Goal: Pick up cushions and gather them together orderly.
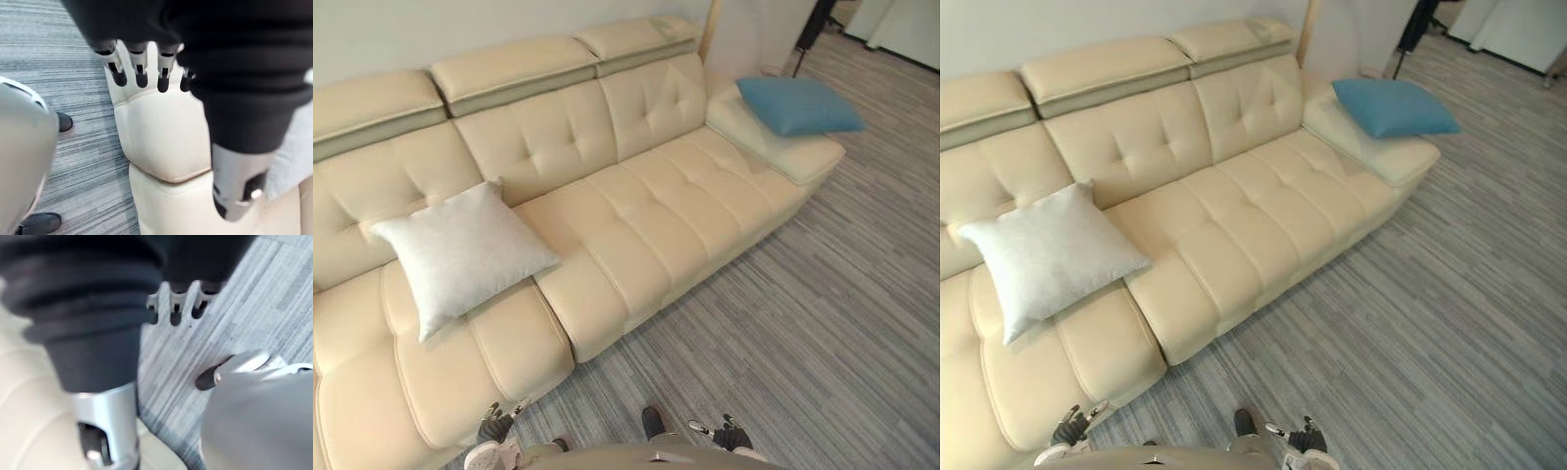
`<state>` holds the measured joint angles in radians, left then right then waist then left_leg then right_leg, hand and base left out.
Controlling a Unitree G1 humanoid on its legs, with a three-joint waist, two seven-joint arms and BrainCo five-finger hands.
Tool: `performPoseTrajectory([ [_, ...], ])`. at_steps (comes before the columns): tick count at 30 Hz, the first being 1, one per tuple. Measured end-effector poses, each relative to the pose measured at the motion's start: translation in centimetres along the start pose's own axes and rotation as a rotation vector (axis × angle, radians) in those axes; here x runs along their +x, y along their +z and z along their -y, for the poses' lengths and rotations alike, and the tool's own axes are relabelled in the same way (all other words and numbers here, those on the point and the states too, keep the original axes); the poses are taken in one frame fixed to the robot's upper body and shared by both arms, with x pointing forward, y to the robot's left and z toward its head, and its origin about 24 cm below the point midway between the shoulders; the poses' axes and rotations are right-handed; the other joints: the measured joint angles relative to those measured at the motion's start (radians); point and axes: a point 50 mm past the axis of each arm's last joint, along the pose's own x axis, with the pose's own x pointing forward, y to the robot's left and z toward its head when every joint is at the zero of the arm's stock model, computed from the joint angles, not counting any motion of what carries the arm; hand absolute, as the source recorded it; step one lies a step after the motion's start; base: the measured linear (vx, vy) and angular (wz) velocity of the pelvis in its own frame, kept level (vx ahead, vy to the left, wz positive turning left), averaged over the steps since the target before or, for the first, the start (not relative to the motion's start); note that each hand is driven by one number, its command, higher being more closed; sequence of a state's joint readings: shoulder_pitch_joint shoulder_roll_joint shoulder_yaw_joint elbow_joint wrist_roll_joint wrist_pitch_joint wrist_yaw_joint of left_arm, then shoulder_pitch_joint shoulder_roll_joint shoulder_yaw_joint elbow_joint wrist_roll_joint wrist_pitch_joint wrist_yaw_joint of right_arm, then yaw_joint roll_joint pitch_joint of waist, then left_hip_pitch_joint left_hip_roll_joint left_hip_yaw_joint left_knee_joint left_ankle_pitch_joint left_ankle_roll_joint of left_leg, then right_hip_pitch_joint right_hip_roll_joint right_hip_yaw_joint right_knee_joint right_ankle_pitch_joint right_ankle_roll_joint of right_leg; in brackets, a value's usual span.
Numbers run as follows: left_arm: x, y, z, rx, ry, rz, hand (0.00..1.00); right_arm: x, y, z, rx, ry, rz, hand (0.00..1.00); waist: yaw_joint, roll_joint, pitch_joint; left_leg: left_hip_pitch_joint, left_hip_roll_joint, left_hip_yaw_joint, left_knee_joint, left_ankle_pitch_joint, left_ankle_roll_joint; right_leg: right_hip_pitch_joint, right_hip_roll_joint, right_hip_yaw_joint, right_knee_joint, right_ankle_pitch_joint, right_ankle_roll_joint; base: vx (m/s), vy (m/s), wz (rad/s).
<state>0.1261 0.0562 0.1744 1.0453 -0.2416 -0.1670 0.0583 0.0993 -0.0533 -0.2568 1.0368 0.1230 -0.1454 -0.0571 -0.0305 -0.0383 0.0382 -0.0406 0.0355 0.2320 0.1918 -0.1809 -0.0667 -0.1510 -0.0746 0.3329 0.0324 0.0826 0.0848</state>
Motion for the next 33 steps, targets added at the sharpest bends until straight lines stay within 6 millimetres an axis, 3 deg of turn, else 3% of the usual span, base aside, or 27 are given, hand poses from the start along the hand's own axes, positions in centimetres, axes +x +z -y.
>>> performPoseTrajectory([
  [2, 0.0, -0.2, 0.3, 0.008, -0.007, -0.013, 0.00, 0.3, 1.1, -0.8, 0.006, 0.022, 0.029, 0.00, 0.022, 0.026, 0.000, 0.024, 0.012, 0.017, -0.006, -0.006, 0.033, -0.033, 0.045, 0.094, -0.021, 0.056, -0.017, 0.14, 0.003, -1.58],
  [4, 0.0, -0.4, 0.4, 0.007, -0.007, -0.023, 0.00, 0.5, 1.7, -1.3, -0.005, 0.040, 0.047, 0.00, 0.022, 0.043, 0.006, 0.047, 0.020, 0.080, -0.022, -0.013, 0.044, -0.057, 0.073, 0.086, -0.026, 0.096, -0.017, 0.07, -0.008, -1.71],
  [5, 0.0, -0.5, 0.5, 0.006, -0.008, -0.026, 0.00, 0.6, 2.1, -1.4, -0.014, 0.046, 0.060, 0.00, 0.025, 0.060, 0.014, 0.066, 0.037, 0.148, -0.041, -0.015, 0.047, -0.059, 0.096, -0.023, -0.066, 0.157, -0.057, 0.07, -0.061, -1.82],
  [6, 0.0, -0.5, 0.8, 0.002, -0.013, -0.025, 0.00, 0.8, 2.6, -1.6, -0.016, 0.051, 0.072, 0.00, 0.026, 0.081, 0.022, 0.081, 0.060, 0.202, -0.045, -0.019, 0.052, -0.059, 0.094, -0.195, -0.079, 0.141, -0.143, 0.06, -0.090, -1.53],
  [7, 0.0, -0.4, 0.7, 0.002, -0.013, -0.021, 0.00, 0.7, 2.5, -1.6, -0.015, 0.049, 0.069, 0.00, 0.025, 0.080, 0.023, 0.087, 0.060, 0.225, -0.050, -0.019, 0.052, -0.058, 0.088, -0.311, -0.065, 0.103, -0.172, 0.04, -0.115, -1.29],
  [8, 0.0, -0.3, 1.1, 0.005, -0.022, -0.019, 0.00, 0.8, 2.6, -1.1, -0.007, 0.032, 0.069, 0.00, 0.026, 0.091, 0.036, 0.121, 0.065, 0.284, -0.061, -0.017, 0.048, -0.059, 0.035, -0.613, -0.002, -0.003, -0.177, 0.00, -0.080, -1.00],
  [10, -0.1, -0.7, 1.2, 0.012, -0.026, -0.028, 0.00, 0.7, 2.2, -0.4, -0.005, 0.015, 0.060, 0.00, 0.026, 0.105, 0.044, 0.152, 0.070, 0.322, -0.062, -0.018, 0.044, -0.043, -0.003, -0.784, 0.040, -0.021, -0.175, 0.00, -0.101, -1.08],
  [11, -0.1, -0.9, 1.1, 0.021, -0.027, -0.035, 0.00, 0.7, 2.3, -0.2, -0.006, 0.008, 0.061, 0.00, 0.028, 0.103, 0.038, 0.170, 0.070, 0.325, -0.076, -0.029, 0.017, -0.035, 0.006, -0.779, 0.039, 0.008, -0.135, 0.01, -0.116, -0.89],
  [13, 0.0, -0.5, 1.5, 0.034, -0.042, -0.026, 0.00, 0.8, 2.5, 0.3, -0.008, -0.002, 0.065, 0.00, 0.021, 0.113, 0.041, 0.183, 0.085, 0.332, -0.073, -0.029, -0.002, -0.038, 0.035, -0.744, 0.024, 0.001, -0.129, 0.02, -0.119, -0.64],
  [15, 0.1, -0.2, 1.5, 0.034, -0.042, -0.021, 0.00, 0.8, 2.4, 0.3, -0.001, -0.005, 0.062, 0.00, 0.024, 0.106, 0.048, 0.144, 0.128, 0.324, 0.077, -0.037, -0.028, -0.044, 0.046, -0.719, 0.038, -0.023, -0.135, 0.04, -0.147, -0.62],
  [16, 0.0, -0.3, 1.6, 0.026, -0.042, -0.024, 0.00, 0.7, 2.2, 0.4, 0.013, -0.012, 0.057, 0.00, 0.027, 0.099, 0.059, 0.077, 0.194, 0.301, 0.312, -0.033, -0.026, -0.020, 0.059, -0.693, 0.044, -0.040, -0.139, 0.06, -0.158, -0.52],
  [18, 0.0, -0.4, 1.9, -0.018, -0.038, -0.021, 0.00, 0.6, 2.1, 0.3, 0.017, -0.013, 0.059, 0.00, 0.037, 0.109, 0.075, 0.013, 0.269, 0.247, 0.553, 0.032, 0.025, 0.016, 0.087, -0.659, 0.051, -0.054, -0.154, 0.07, -0.117, -0.70],
  [19, 0.0, -0.3, 1.9, -0.028, -0.037, -0.016, 0.00, 0.7, 2.2, 0.4, 0.016, -0.019, 0.062, 0.00, 0.047, 0.104, 0.083, -0.020, 0.287, 0.218, 0.633, 0.032, 0.032, 0.025, 0.099, -0.629, 0.062, -0.063, -0.167, 0.08, -0.042, -1.03],
  [20, -0.1, -0.1, 2.2, -0.029, -0.047, -0.005, 0.00, 0.7, 2.6, 0.4, 0.032, -0.025, 0.074, 0.00, 0.058, 0.112, 0.086, -0.063, 0.277, 0.165, 0.700, -0.001, 0.023, 0.036, 0.116, -0.580, 0.068, -0.072, -0.174, 0.09, -0.012, -1.10],
  [22, 0.0, 0.3, 2.3, -0.034, -0.052, 0.017, 0.00, 0.9, 3.2, 0.0, 0.037, -0.018, 0.085, 0.00, 0.070, 0.104, 0.092, -0.126, 0.205, 0.109, 0.650, -0.049, 0.029, 0.050, 0.123, -0.504, 0.033, -0.072, -0.174, 0.09, 0.012, -1.26],
  [23, 0.0, 0.7, 2.4, -0.037, -0.055, 0.034, 0.00, 1.0, 3.5, -0.1, 0.036, -0.016, 0.089, 0.00, 0.085, 0.099, 0.094, -0.165, 0.148, 0.085, 0.530, -0.059, 0.044, 0.059, 0.125, -0.443, -0.011, -0.072, -0.173, 0.08, 0.018, -1.13],
  [24, 0.0, 0.8, 2.5, -0.039, -0.056, 0.040, 0.00, 1.0, 3.5, -0.1, 0.036, -0.015, 0.090, 0.00, 0.089, 0.098, 0.095, -0.175, 0.132, 0.080, 0.476, -0.060, 0.045, 0.063, 0.125, -0.425, -0.029, -0.072, -0.173, 0.07, 0.027, -1.16],
  [25, 0.0, 0.9, 2.6, -0.035, -0.059, 0.045, 0.00, 1.0, 3.6, -0.1, 0.036, -0.014, 0.092, 0.00, 0.093, 0.097, 0.095, -0.189, 0.097, 0.060, 0.318, -0.052, 0.040, 0.080, 0.129, -0.401, -0.088, -0.074, -0.166, 0.08, 0.024, -1.11],
  [26, -0.1, 0.7, 2.9, -0.036, -0.060, 0.037, 0.00, 1.0, 3.8, 0.1, 0.033, -0.019, 0.100, 0.00, 0.105, 0.130, 0.093, -0.190, 0.104, 0.017, 0.108, -0.043, 0.028, 0.097, 0.170, -0.379, -0.100, -0.095, -0.129, 0.10, 0.025, -1.16],
  [27, -0.1, 0.5, 3.2, -0.039, -0.066, 0.032, 0.00, 1.0, 4.1, 0.2, 0.032, -0.020, 0.111, 0.00, 0.116, 0.164, 0.094, -0.189, 0.127, -0.001, 0.070, -0.002, 0.014, 0.071, 0.197, -0.380, -0.032, -0.104, -0.142, 0.18, 0.045, -1.15],
  [28, 0.0, 0.9, 2.8, -0.048, -0.059, 0.053, 0.00, 1.0, 3.7, -0.3, 0.042, -0.012, 0.103, 0.00, 0.130, 0.115, 0.112, -0.187, 0.100, -0.014, 0.100, 0.065, -0.011, 0.028, 0.170, -0.353, 0.129, -0.154, -0.154, 0.23, 0.054, -0.73],
  [31, 0.1, 0.9, 3.1, -0.017, -0.071, 0.037, 0.00, 0.9, 3.4, 0.3, 0.054, -0.031, 0.089, 0.00, 0.111, 0.117, 0.090, -0.209, 0.075, -0.071, 0.112, 0.080, 0.044, 0.048, 0.169, -0.347, 0.073, -0.159, -0.132, 0.22, 0.120, -0.26],
  [33, 0.2, 1.1, 2.8, -0.028, -0.058, 0.043, 0.00, 0.8, 3.0, 0.3, 0.055, -0.032, 0.075, 0.00, 0.114, 0.093, 0.078, -0.198, 0.043, -0.052, 0.109, 0.058, 0.075, 0.008, 0.141, -0.318, 0.155, -0.205, -0.098, 0.23, 0.160, -0.23],
])
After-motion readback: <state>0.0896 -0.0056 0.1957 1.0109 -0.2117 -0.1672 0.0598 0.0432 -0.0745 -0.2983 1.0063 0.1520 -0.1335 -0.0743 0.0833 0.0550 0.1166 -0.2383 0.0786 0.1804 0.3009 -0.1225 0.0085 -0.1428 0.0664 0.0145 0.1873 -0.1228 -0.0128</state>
